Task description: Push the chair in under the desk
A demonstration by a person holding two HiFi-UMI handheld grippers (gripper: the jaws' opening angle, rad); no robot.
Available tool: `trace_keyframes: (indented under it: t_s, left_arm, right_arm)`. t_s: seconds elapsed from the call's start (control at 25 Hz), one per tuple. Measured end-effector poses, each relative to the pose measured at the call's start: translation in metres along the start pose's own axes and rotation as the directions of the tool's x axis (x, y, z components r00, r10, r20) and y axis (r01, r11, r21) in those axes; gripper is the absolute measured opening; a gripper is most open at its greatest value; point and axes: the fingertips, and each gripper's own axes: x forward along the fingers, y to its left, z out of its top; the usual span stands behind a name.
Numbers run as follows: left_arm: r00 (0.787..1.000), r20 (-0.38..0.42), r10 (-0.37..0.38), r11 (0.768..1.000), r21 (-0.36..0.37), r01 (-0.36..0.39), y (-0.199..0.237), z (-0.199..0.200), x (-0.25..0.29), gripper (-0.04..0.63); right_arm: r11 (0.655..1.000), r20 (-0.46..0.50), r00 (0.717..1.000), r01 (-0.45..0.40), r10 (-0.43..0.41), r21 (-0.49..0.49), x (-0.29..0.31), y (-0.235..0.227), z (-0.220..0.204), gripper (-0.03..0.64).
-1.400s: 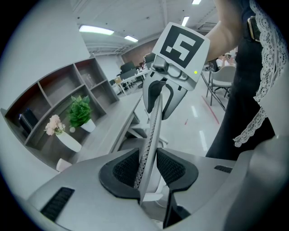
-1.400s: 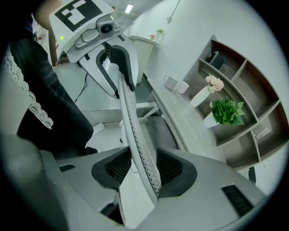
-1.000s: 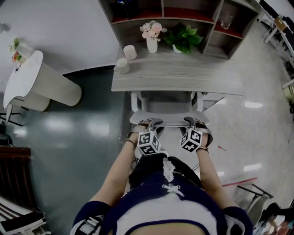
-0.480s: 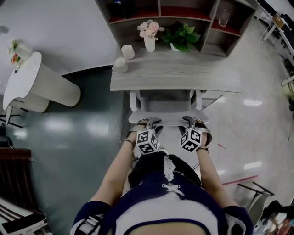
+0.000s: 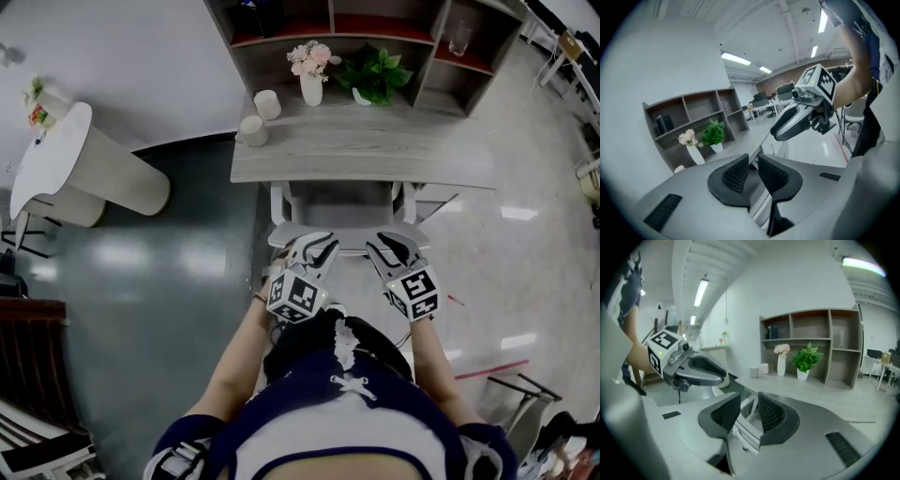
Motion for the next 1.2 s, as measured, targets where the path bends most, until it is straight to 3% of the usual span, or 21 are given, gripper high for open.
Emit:
trace_keyframes:
  t_s: [0.16,0.32,0.44,0.8,1.2]
  left_arm:
    - [0.989,0.119,0.083,0.99,-0.125,-0.068,0.01,0.032,-0.018,0.043]
    - [0.953,0.204,0.223,0.94,-0.303,-0.155,0.026,0.059,-0.039,0.014]
    - [0.946,0.227,0.232,0.918,-0.373,-0.136,0.019,0.067,-0.048,0.009]
    - [0.958,0.228,0.176,0.933,-0.348,-0.088,-0.015,0.068,-0.057,0.009]
    - [0.959,0.227,0.168,0.937,-0.339,-0.084,-0.025,0.07,-0.061,0.009]
  right_arm:
    - [0.995,0.187,0.982,-0.003,-0.015,0.098,-0.014,0.009,0.04,0.072]
    - [0.99,0.314,0.949,-0.041,-0.004,0.137,-0.029,0.025,0.07,0.05]
    - [0.986,0.361,0.933,-0.055,-0.004,0.155,-0.038,0.035,0.081,0.034]
    - [0.989,0.348,0.937,-0.077,0.03,0.124,-0.046,0.062,0.08,0.025]
    - [0.987,0.341,0.939,-0.087,0.035,0.138,-0.054,0.065,0.071,0.025]
